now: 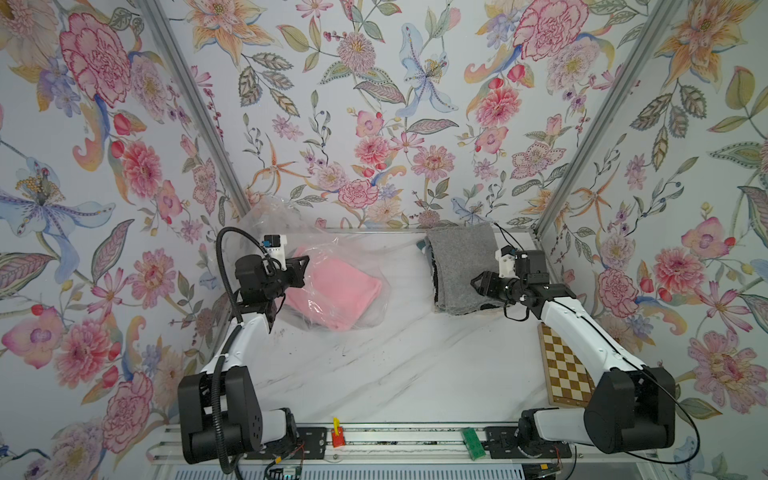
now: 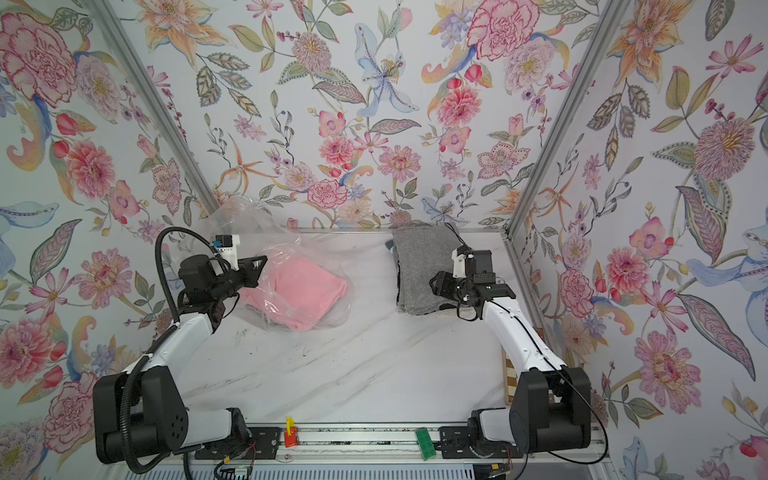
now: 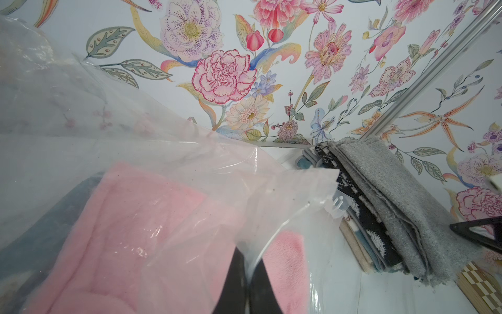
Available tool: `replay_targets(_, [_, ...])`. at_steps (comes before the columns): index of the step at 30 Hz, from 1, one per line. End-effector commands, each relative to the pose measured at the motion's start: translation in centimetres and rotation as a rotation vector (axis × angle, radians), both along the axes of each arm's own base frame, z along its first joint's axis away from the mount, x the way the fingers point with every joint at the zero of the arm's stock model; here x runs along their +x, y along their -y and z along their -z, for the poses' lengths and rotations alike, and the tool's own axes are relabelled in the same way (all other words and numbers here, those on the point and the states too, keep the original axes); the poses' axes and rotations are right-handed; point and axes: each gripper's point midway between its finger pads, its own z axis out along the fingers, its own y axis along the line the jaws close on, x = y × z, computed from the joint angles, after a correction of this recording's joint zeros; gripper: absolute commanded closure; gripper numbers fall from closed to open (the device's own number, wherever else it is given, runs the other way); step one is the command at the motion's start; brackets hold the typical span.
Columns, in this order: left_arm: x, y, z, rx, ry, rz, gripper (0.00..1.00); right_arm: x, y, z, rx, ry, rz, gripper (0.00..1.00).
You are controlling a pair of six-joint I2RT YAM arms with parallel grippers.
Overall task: Take the blanket out of the vacuum bag
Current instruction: Place the blanket at the center of the board.
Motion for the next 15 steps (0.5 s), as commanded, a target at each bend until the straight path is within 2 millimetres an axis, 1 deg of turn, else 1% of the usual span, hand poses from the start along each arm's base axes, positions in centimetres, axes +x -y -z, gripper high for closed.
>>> replay_targets(1, [0.7, -0.8, -0.9, 0.021, 0.030, -0.018, 0.96, -0.4, -0.1, 2.1, 0.024, -0.044, 0.009, 0.46])
replay_targets(4, [0.7, -0.8, -0.9, 0.022, 0.031, -0.018, 0.96, -0.4, 1.3, 3.5, -0.055, -0.057, 0.052, 0.47])
replay_targets(5, [0.7, -0.8, -1.0, 0.022, 0.032, -0.017, 0.96, -0.3, 1.4, 3.7, -0.068, -0.057, 0.050, 0.47])
replay_targets(7, [0.7, -0.9, -0.9, 0.024, 0.030, -0.019, 0.95, -0.1, 1.2, 3.2, -0.080, -0.047, 0.034, 0.48])
replay_targets(9, [0.7, -0.9, -0.8, 0.024, 0.028, -0.018, 0.95, 0.0, 1.0, 1.5, -0.135, -0.004, 0.034, 0.48])
replay_targets(12, [0.7, -0.9, -0.8, 0.027, 0.026, -0.020, 0.95, -0.1, 0.1, -2.5, -0.216, 0.071, 0.025, 0.46])
replay_targets(13, [0.7, -0.9, -0.7, 0.028, 0.024, -0.020, 0.95, 0.0, -0.4, -3.9, -0.221, 0.094, 0.019, 0.46])
replay_targets(15, [0.8, -0.9, -0.6, 0.029, 0.022, -0.019, 0.95, 0.2, -1.3, -6.2, -0.211, 0.126, 0.004, 0.46])
